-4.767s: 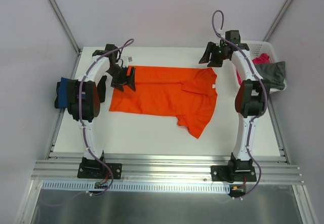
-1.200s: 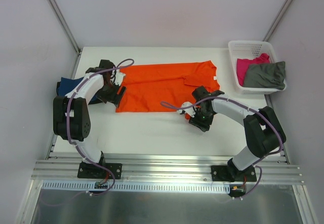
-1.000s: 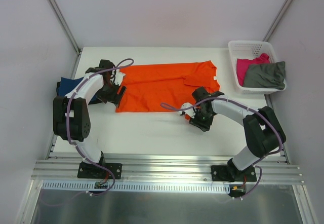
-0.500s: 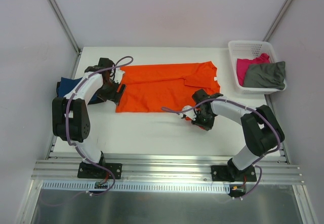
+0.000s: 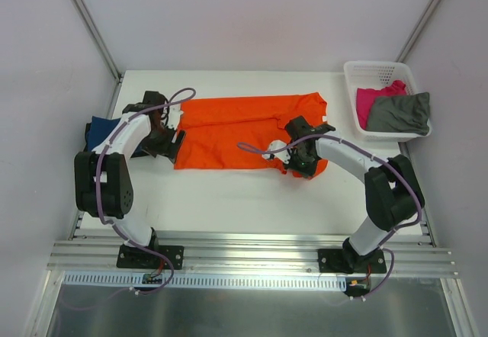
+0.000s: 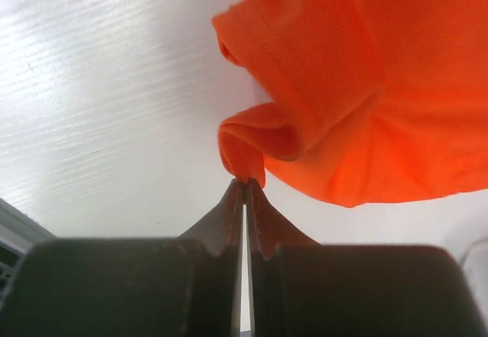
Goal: Fold and stack the t-shirts
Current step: Fold the tshirt
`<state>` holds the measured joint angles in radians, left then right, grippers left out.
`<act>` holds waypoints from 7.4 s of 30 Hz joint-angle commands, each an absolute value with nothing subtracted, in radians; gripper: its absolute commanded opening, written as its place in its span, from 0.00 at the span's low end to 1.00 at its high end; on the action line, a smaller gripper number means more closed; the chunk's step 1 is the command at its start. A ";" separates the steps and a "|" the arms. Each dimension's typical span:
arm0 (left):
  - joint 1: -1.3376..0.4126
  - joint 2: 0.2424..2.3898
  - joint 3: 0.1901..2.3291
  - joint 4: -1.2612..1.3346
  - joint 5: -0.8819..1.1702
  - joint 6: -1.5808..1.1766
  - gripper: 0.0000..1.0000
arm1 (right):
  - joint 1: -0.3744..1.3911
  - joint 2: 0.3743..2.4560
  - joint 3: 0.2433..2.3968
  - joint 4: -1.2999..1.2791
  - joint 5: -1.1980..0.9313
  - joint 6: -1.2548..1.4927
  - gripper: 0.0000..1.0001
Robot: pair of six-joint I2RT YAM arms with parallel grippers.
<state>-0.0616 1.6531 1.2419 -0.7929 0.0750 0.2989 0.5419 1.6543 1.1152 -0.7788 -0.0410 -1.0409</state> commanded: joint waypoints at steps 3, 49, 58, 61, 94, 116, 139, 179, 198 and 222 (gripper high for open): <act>-0.031 1.676 1.233 -0.813 0.129 0.253 0.73 | 0.542 1.612 1.212 -0.861 -0.046 -1.040 0.00; 0.081 1.792 1.437 -0.926 0.376 0.184 0.00 | 0.442 1.574 1.256 -0.853 -0.017 -1.032 0.01; 0.080 1.832 1.552 -0.962 0.407 0.179 0.00 | 0.384 1.595 1.336 -0.828 -0.008 -1.038 0.01; 0.080 1.864 1.604 -0.976 0.413 0.181 0.00 | 0.361 1.632 1.397 -0.833 0.028 -1.042 0.01; 0.026 2.375 2.144 -0.996 0.388 0.183 0.00 | 0.267 2.353 2.229 -0.684 0.232 -1.108 0.01; 0.018 2.341 2.155 -0.946 0.298 0.127 0.80 | 0.272 2.435 2.250 -0.428 0.468 -1.082 0.70; -0.117 2.204 2.020 -0.974 0.531 0.114 0.84 | 0.360 2.117 2.019 -0.873 -0.206 -0.483 0.80; -0.006 2.353 2.152 -0.959 0.296 0.146 0.54 | 0.364 2.220 2.072 -0.838 -0.127 -0.511 0.80; -0.006 2.416 2.200 -0.943 0.321 0.149 0.33 | 0.387 2.241 2.082 -0.831 -0.104 -0.515 0.80; -0.029 2.375 2.269 -0.907 0.330 0.146 0.00 | 0.391 2.246 2.095 -0.825 -0.087 -0.522 0.80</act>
